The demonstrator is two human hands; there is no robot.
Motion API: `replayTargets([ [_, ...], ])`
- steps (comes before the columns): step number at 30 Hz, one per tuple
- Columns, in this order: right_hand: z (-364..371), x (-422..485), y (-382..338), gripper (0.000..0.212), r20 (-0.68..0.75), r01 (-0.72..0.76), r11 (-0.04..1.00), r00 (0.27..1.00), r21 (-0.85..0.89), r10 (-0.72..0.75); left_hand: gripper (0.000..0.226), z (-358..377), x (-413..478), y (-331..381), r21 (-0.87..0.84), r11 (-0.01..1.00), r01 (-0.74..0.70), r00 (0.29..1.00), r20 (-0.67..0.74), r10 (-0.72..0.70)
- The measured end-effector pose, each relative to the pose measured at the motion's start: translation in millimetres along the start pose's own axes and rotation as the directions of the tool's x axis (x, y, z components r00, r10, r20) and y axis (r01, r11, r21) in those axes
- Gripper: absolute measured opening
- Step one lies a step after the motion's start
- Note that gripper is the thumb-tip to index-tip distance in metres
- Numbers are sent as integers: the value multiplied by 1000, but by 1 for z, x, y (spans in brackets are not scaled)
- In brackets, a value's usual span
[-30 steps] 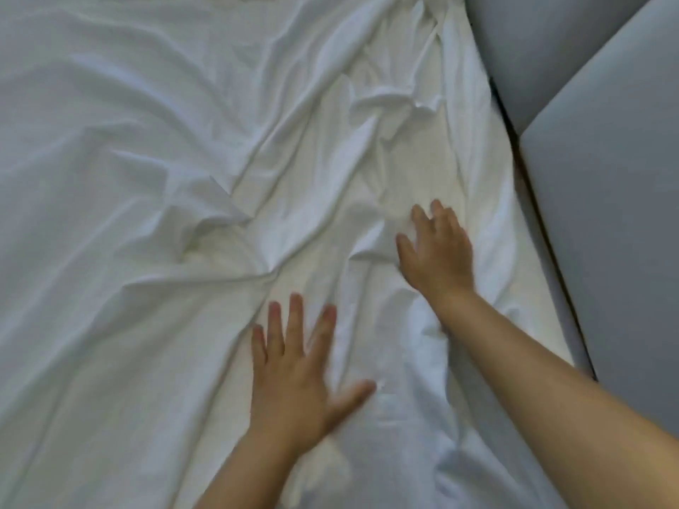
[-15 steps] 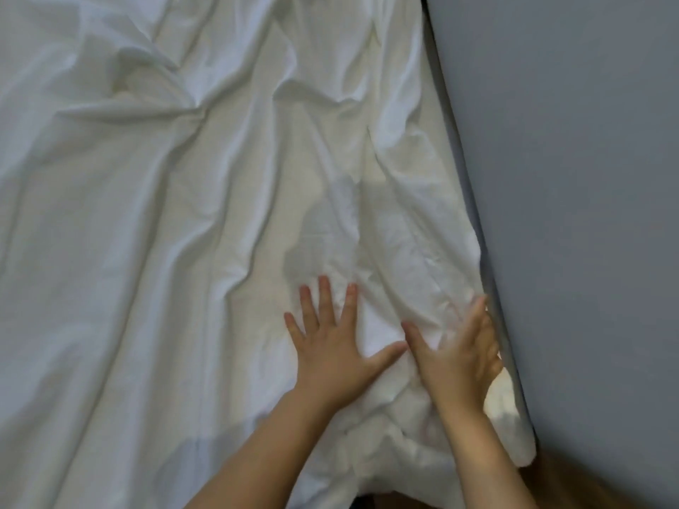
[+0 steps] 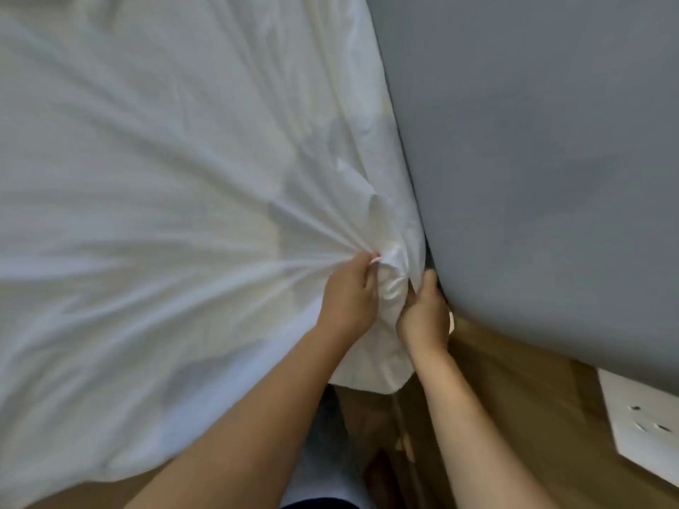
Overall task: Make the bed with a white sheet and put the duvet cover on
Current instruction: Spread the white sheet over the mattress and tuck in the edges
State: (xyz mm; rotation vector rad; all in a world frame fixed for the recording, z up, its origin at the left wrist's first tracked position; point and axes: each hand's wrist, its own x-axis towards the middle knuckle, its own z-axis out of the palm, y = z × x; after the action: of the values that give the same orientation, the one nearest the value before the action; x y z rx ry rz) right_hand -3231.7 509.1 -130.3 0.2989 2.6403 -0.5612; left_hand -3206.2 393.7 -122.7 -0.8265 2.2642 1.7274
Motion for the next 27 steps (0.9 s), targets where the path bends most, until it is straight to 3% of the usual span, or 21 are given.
replayTargets([
  [2, -3, -14, 8, 40, 5, 46, 964, 999, 263, -49, 25, 18, -6, 8, -4, 999, -54, 992, 113, 54],
  [3, -3, -25, 13, 53, -26, 102, 956, 995, 275, -99, 25, 19, -6, 7, 28, 996, -89, 988, 132, 85],
  [5, 2, -51, 26, 78, -38, 238, 968, 971, 81, -236, 29, 5, -4, -2, 130, 975, -178, 974, 167, 155],
  [7, 9, -65, 32, 95, 123, 317, 925, 947, -209, -296, 40, -16, -9, -12, 251, 925, -286, 948, 218, 234],
  [9, 17, -58, 24, 86, 239, 307, 893, 942, -329, -236, 53, -36, -25, -24, 386, 830, -403, 908, 285, 308],
  [11, 19, -38, 5, 56, 229, 327, 918, 933, -223, -276, 66, -51, -35, -40, 502, 753, -425, 898, 340, 281],
  [13, 11, -23, -9, 35, 212, 402, 887, 909, -229, -358, 67, -54, -39, -50, 577, 736, -355, 927, 319, 197],
  [15, -3, -12, -2, 28, 168, 431, 822, 902, -372, -397, 50, -43, -37, -46, 579, 775, -255, 959, 256, 124],
  [19, -19, -17, 17, 37, 190, 313, 696, 949, -647, -250, 33, 1, -31, -33, 548, 805, -227, 961, 261, 94],
  [23, -4, -27, -26, 64, 232, 128, 736, 972, -665, 40, 30, -9, -26, -36, 400, 906, -135, 965, 261, 29],
  [25, 0, -36, -51, 69, 249, 185, 755, 968, -629, -29, 40, -40, -28, -43, 355, 924, -140, 968, 246, 52],
  [27, 6, -48, -76, 62, 290, 344, 788, 932, -510, -219, 46, -80, -32, -54, 379, 917, -127, 985, 158, 71],
])
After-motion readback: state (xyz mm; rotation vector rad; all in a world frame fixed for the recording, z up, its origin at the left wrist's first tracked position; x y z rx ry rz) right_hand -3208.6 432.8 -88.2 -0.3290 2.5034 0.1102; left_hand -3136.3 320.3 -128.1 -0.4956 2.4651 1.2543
